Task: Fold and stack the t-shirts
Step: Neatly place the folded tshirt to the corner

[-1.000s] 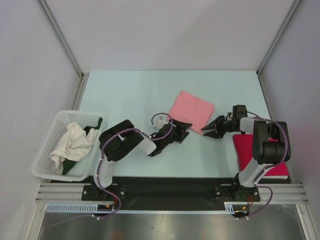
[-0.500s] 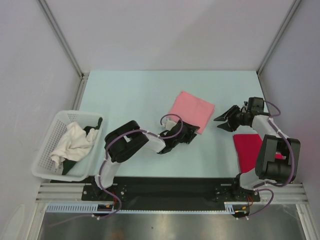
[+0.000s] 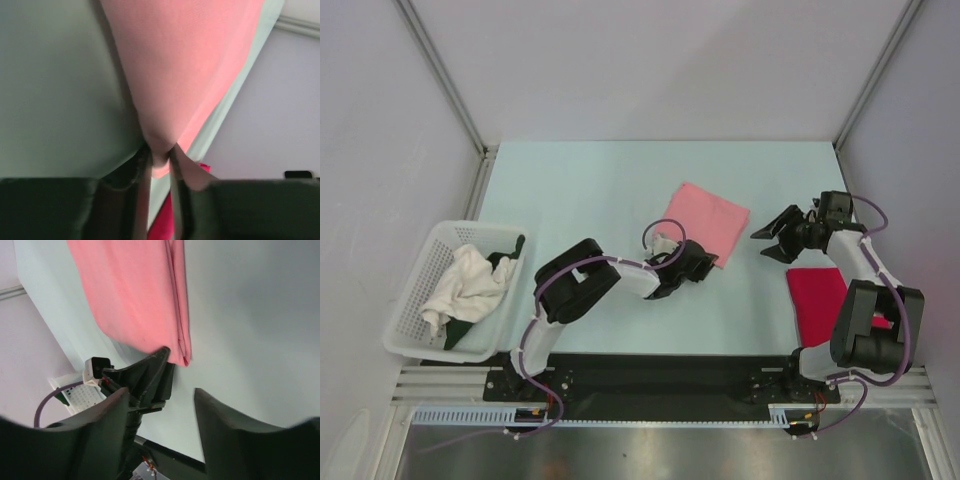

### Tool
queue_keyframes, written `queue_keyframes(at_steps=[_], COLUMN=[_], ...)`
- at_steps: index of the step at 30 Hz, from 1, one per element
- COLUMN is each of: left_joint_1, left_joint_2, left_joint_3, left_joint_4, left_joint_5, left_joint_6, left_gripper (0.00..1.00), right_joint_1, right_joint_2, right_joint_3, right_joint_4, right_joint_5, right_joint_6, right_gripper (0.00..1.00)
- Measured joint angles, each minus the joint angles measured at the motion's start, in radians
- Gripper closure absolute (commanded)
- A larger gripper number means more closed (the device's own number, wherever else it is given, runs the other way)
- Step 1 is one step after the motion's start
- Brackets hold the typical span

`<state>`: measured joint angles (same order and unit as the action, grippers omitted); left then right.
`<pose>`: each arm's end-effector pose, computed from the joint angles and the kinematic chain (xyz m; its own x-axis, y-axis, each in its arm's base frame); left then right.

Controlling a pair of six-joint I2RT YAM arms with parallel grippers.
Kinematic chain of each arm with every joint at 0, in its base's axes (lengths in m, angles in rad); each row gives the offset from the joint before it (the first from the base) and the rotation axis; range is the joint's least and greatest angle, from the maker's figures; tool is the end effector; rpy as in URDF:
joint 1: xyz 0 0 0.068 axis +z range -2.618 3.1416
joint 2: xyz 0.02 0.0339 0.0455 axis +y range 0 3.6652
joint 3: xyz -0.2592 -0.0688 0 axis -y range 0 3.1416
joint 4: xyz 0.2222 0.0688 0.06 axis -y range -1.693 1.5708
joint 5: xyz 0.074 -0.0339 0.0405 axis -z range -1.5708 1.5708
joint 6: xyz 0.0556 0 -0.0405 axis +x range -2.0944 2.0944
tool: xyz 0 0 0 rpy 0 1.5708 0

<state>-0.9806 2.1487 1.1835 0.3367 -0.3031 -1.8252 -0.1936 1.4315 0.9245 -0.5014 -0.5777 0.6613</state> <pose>0.2588 -0.3565 0.1074 -0.5550 -0.8311 0.0337 -0.4824 0.2886 -0.8270 0.2725 -0.0225 0.2127 -0.7317 0.6677 -0.1371 0.4115 0.5930 0.6921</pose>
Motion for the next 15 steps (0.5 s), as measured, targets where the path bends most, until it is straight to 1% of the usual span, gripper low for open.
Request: queue_keyframes(at_steps=[1, 2, 3, 4, 5, 8, 11, 15], left_joint_1=[0.000, 0.000, 0.000, 0.001, 0.002, 0.014, 0.036, 0.078], left_joint_2=[0.005, 0.008, 0.010, 0.010, 0.010, -0.007, -0.058, -0.120], left_joint_3=[-0.004, -0.008, -0.011, -0.013, -0.014, -0.037, -0.091, -0.148], left_joint_4=[0.010, 0.018, 0.029, 0.043, 0.057, 0.098, 0.124, 0.165], left_joint_5=[0.001, 0.003, 0.006, 0.010, 0.016, 0.033, 0.059, 0.108], left_joint_6=[0.002, 0.002, 0.006, 0.010, 0.016, 0.030, 0.036, 0.037], left_gripper=[0.82, 0.87, 0.93, 0.96, 1.00, 1.00, 1.00, 1.00], right_joint_1=[0.000, 0.000, 0.000, -0.001, -0.002, -0.007, -0.012, -0.013], right_joint_2=[0.007, 0.020, 0.040, 0.068, 0.100, 0.188, 0.265, 0.362], right_joint_3=[0.002, 0.006, 0.010, 0.016, 0.025, 0.055, 0.098, 0.177], right_joint_4=[0.006, 0.013, 0.024, 0.033, 0.043, 0.079, 0.112, 0.154], right_joint_5=[-0.002, -0.008, -0.016, -0.026, -0.035, -0.069, -0.109, -0.175], right_joint_6=[-0.007, -0.014, -0.024, -0.033, -0.041, -0.061, -0.069, -0.073], right_gripper=[0.31, 0.29, 0.27, 0.24, 0.23, 0.20, 0.18, 0.17])
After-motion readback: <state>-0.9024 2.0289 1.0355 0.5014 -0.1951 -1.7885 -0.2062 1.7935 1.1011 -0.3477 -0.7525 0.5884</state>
